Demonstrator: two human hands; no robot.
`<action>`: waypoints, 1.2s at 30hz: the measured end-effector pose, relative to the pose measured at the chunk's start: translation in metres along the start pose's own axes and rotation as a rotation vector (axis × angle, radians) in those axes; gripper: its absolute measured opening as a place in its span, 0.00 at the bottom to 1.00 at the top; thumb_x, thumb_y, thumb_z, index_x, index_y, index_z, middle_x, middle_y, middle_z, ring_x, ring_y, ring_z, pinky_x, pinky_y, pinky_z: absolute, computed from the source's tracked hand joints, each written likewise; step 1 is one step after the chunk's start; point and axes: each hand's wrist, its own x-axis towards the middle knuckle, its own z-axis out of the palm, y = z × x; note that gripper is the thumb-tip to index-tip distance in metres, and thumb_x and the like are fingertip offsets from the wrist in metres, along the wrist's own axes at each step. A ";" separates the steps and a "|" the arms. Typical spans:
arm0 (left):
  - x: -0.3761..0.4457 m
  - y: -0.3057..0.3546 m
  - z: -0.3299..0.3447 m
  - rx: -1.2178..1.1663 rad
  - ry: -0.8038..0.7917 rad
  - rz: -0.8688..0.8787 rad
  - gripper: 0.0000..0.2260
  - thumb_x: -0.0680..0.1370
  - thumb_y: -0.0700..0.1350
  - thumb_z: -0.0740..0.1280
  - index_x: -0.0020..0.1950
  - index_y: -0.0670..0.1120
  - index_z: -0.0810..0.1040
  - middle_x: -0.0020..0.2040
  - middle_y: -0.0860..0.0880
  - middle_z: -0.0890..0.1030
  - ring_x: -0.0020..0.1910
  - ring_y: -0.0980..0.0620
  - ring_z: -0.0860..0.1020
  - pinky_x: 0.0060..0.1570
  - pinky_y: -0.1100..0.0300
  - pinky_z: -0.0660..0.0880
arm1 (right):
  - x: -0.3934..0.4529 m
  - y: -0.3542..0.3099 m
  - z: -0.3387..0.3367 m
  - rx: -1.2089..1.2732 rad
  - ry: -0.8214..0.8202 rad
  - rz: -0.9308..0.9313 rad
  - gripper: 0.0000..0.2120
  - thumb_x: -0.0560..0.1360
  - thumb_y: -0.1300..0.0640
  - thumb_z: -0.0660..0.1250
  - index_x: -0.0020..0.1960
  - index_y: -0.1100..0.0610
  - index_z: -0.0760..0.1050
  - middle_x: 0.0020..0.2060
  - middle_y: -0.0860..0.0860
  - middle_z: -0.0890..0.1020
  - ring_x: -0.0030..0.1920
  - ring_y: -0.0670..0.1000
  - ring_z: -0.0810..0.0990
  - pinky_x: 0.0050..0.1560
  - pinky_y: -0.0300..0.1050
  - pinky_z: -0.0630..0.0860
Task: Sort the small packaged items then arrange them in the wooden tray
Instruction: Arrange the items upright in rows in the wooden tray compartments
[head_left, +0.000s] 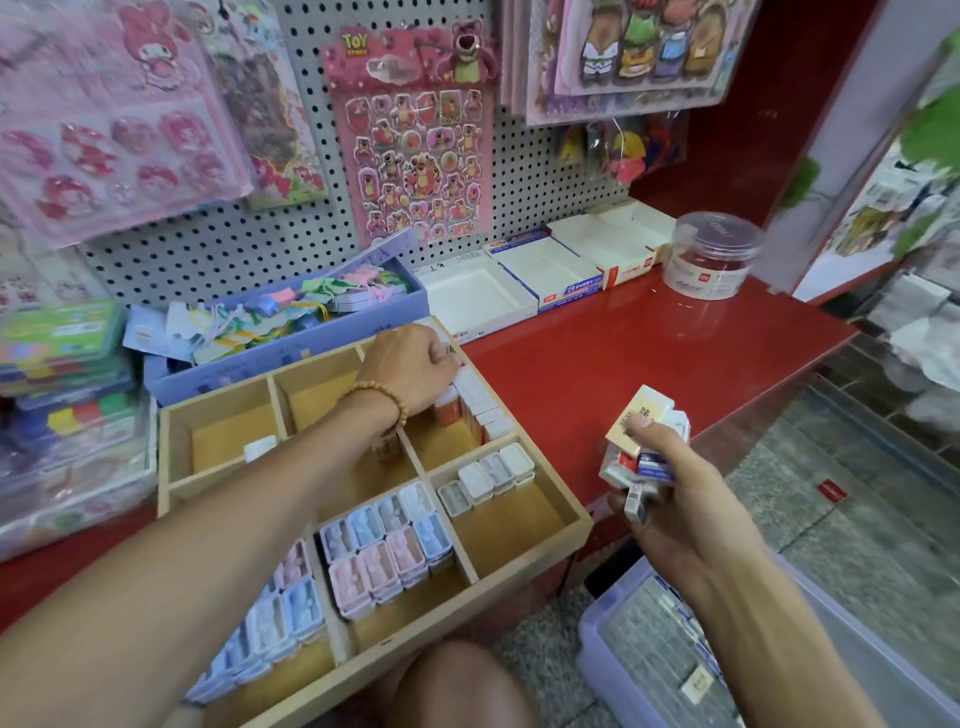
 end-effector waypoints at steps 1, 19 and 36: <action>0.000 -0.002 -0.003 -0.010 -0.008 0.008 0.11 0.76 0.43 0.66 0.35 0.41 0.78 0.35 0.46 0.81 0.37 0.49 0.79 0.38 0.58 0.72 | -0.001 0.000 -0.001 0.002 0.003 0.002 0.17 0.63 0.55 0.74 0.51 0.58 0.78 0.37 0.52 0.81 0.31 0.48 0.79 0.27 0.38 0.75; -0.021 0.005 -0.026 0.192 -0.059 0.197 0.05 0.73 0.51 0.71 0.46 0.53 0.79 0.42 0.56 0.80 0.43 0.54 0.78 0.39 0.59 0.74 | -0.020 -0.004 0.001 -0.119 -0.044 -0.032 0.15 0.64 0.54 0.73 0.49 0.58 0.79 0.34 0.51 0.83 0.30 0.47 0.79 0.28 0.38 0.73; -0.102 0.050 -0.077 -0.957 -0.353 -0.002 0.04 0.76 0.35 0.69 0.49 0.40 0.80 0.38 0.47 0.82 0.37 0.53 0.83 0.38 0.59 0.82 | -0.055 0.001 0.055 -0.030 -0.306 -0.007 0.05 0.77 0.62 0.67 0.49 0.64 0.78 0.34 0.57 0.83 0.29 0.49 0.81 0.26 0.39 0.75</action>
